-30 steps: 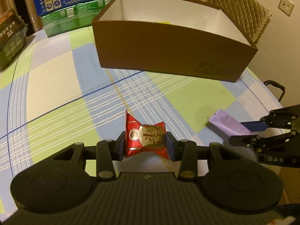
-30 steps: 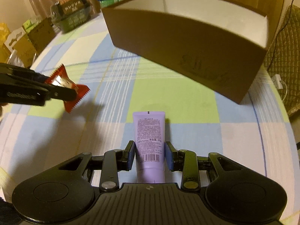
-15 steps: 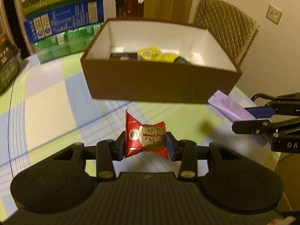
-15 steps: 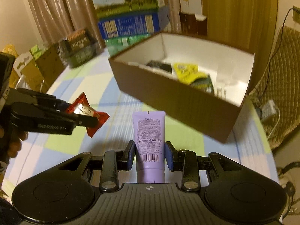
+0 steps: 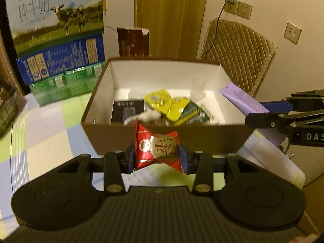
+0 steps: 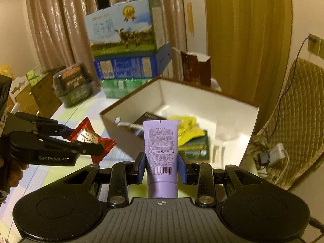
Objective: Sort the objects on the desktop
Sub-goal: 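Carry the red candy and purple tube over the brown box with both tools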
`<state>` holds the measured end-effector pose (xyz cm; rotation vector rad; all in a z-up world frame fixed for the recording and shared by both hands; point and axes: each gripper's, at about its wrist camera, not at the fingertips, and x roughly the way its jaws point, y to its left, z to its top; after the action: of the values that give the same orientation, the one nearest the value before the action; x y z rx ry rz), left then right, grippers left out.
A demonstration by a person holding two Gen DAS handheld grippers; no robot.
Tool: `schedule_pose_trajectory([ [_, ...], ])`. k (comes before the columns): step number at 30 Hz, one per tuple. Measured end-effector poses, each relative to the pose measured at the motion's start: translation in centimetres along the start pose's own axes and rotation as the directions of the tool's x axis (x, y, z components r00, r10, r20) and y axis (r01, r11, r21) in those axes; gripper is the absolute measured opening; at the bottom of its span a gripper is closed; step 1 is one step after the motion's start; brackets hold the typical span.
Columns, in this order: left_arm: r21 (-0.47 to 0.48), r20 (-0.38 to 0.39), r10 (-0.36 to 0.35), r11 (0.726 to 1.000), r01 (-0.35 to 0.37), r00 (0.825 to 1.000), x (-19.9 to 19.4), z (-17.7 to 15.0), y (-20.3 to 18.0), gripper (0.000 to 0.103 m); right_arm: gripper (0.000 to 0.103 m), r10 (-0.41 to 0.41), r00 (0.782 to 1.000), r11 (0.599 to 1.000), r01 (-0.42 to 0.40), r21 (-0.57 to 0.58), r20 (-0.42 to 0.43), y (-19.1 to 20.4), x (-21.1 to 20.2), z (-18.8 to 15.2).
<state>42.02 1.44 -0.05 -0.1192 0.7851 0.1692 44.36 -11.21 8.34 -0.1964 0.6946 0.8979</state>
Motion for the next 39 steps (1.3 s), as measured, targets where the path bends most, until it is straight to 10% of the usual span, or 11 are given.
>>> schedule_pose_trajectory([
  [39, 0.062, -0.128, 0.027, 0.998, -0.019, 0.991, 17.9, 12.6, 2.3, 0.037, 0.031, -0.091, 0.981, 0.983, 0.117, 0.144, -0.172, -10.3, 17.2, 7.6],
])
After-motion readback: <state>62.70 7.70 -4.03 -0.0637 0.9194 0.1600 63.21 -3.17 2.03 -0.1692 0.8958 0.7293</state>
